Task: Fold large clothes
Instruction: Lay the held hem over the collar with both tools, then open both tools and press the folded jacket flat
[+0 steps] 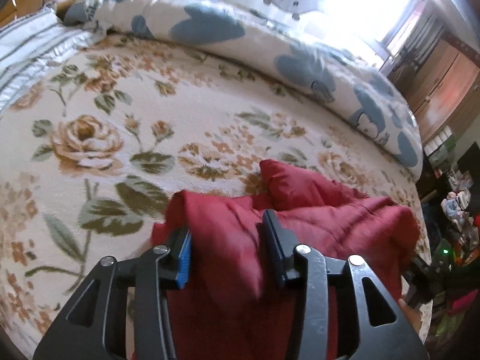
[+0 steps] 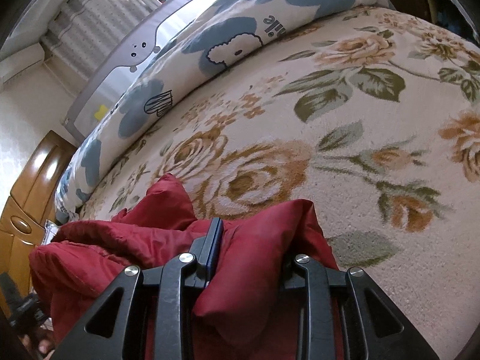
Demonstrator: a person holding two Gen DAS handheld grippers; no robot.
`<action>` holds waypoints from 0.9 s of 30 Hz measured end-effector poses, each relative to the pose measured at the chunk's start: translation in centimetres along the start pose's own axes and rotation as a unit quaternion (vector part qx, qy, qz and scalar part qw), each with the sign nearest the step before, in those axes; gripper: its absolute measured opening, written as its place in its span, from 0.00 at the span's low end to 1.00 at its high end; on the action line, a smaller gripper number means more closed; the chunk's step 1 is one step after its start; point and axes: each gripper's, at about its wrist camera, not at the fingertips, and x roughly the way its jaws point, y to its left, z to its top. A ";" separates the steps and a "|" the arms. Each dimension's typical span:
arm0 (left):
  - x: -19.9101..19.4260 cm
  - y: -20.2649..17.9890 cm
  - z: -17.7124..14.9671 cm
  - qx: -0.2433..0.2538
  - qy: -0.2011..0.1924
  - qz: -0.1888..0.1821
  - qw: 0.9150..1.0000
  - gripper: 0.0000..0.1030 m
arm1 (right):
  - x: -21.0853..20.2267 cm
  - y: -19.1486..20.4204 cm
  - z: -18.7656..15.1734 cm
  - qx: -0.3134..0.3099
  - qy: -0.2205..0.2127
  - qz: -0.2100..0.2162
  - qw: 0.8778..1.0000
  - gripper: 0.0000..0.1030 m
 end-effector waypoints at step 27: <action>3.0 -8.9 -8.8 0.189 0.054 0.038 0.980 0.46 | -9.9 7.1 -3.8 -0.135 -0.005 0.082 0.987 0.78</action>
